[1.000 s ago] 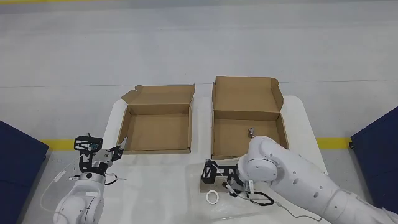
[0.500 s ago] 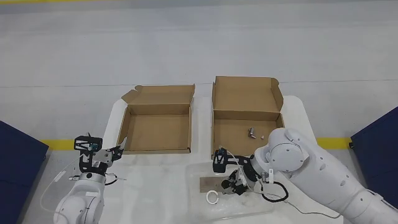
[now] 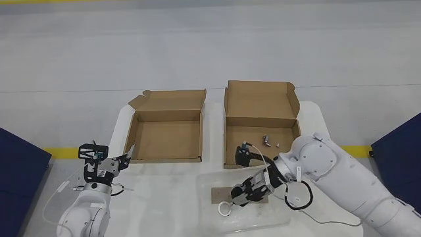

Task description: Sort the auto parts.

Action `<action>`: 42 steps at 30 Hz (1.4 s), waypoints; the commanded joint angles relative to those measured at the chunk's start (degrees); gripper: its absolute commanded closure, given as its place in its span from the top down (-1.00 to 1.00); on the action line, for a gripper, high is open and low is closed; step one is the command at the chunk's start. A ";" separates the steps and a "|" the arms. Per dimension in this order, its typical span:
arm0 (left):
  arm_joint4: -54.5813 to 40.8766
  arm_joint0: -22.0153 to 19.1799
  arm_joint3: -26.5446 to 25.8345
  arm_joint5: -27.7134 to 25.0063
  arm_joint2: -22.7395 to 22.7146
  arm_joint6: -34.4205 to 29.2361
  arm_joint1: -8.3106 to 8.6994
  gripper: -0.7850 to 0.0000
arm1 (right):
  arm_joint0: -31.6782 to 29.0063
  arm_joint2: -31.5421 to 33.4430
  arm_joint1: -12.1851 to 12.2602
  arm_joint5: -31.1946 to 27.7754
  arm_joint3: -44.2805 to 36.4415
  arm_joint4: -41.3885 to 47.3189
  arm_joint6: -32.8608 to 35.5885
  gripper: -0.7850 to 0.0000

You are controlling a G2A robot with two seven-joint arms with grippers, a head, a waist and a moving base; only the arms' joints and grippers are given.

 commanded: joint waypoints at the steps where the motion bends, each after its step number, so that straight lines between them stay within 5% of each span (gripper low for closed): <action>1: 0.00 0.00 0.00 0.00 0.00 0.00 0.00 1.00 | 0.70 -1.66 0.24 -0.30 0.36 4.49 -0.29 -1.00; 14: 0.00 0.00 0.00 0.00 0.00 0.00 0.00 1.00 | 7.19 -13.95 -3.16 0.67 6.80 28.98 0.70 -1.00; 18: 0.00 0.00 0.00 0.00 0.00 0.00 0.00 1.00 | 7.19 -13.44 -5.05 2.47 8.98 34.93 2.51 -1.00; 28: 0.00 0.00 0.00 0.00 0.00 0.00 0.00 1.00 | 6.61 -13.43 -5.15 2.60 8.40 35.91 1.86 -1.00; 33: 0.00 0.00 0.00 0.00 0.00 0.00 0.00 1.00 | 3.94 -12.45 -6.41 7.76 7.97 51.34 7.73 -1.00; 42: 0.00 0.00 0.00 0.00 0.00 0.00 0.00 1.00 | 3.37 -11.58 -9.41 13.46 10.68 59.53 12.34 -1.00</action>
